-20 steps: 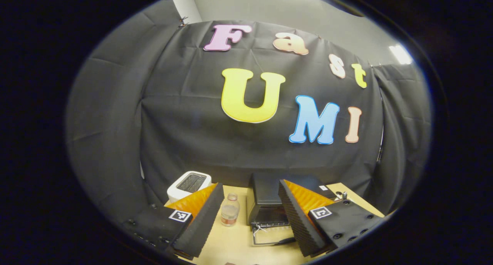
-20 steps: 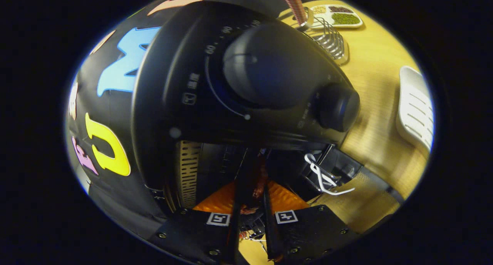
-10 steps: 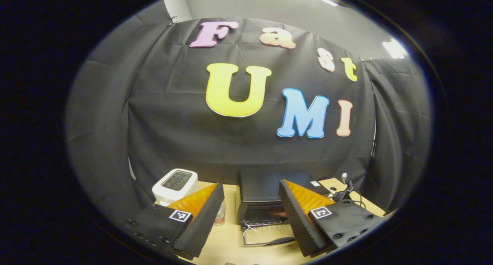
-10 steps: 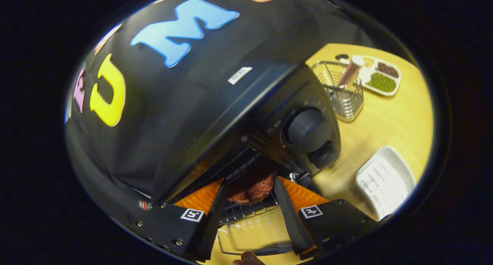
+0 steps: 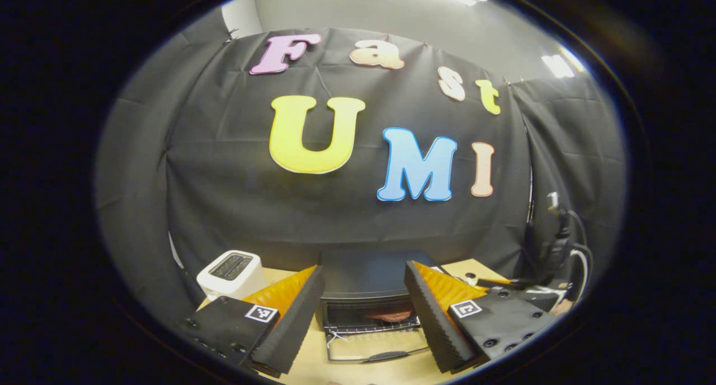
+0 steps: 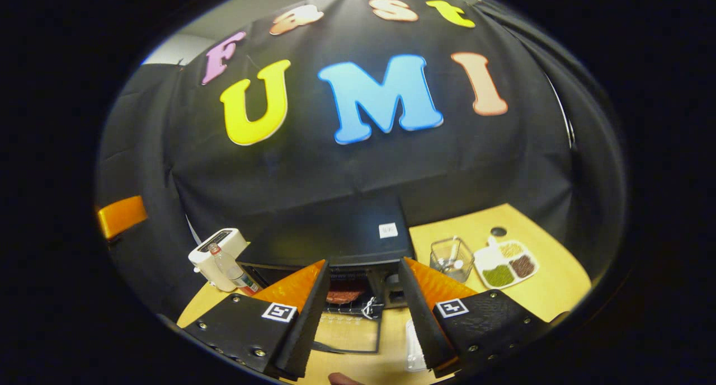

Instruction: Open the electric oven with the left hand, put the food in, and close the electric oven.

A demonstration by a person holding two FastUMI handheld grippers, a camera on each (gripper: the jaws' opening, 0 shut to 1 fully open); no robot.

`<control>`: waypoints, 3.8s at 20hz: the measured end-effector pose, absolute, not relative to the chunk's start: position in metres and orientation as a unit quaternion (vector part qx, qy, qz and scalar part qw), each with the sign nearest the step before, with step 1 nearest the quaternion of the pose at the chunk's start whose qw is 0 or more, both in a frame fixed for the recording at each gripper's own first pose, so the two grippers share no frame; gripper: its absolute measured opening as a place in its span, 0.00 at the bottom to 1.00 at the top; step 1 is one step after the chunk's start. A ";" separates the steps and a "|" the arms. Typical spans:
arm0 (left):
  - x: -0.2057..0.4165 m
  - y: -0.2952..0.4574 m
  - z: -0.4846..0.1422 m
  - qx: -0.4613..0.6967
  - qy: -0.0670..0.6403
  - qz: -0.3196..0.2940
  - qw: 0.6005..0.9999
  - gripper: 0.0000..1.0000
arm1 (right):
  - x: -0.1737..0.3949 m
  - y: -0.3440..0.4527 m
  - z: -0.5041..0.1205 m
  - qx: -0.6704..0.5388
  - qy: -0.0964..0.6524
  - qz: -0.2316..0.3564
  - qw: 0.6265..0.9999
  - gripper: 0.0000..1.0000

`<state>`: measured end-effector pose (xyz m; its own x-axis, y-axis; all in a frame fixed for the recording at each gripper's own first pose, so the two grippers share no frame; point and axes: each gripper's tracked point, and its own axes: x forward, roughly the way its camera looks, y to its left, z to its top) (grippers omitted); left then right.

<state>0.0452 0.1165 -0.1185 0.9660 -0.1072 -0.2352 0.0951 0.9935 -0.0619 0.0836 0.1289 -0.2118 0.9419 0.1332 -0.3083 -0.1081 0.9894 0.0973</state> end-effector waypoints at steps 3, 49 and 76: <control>0.040 0.093 -0.101 -0.026 0.094 -0.055 0.994 0.98 | 0.070 0.111 -0.160 0.044 0.115 0.056 0.991 0.76; -0.049 0.049 -0.465 -0.031 0.587 -0.006 0.809 0.99 | 0.016 -0.041 -0.110 0.041 0.094 -0.070 0.992 0.94; -0.031 0.054 -0.491 0.010 0.608 -0.009 0.794 1.00 | 0.017 -0.043 -0.106 0.026 0.093 -0.079 0.992 0.95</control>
<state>-0.0314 0.0544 -0.4914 0.2603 -0.0016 -0.9655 0.0257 0.9997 0.0053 0.0173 -0.0432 -0.1062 0.9701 -0.1526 -0.1886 0.1624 0.9860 0.0376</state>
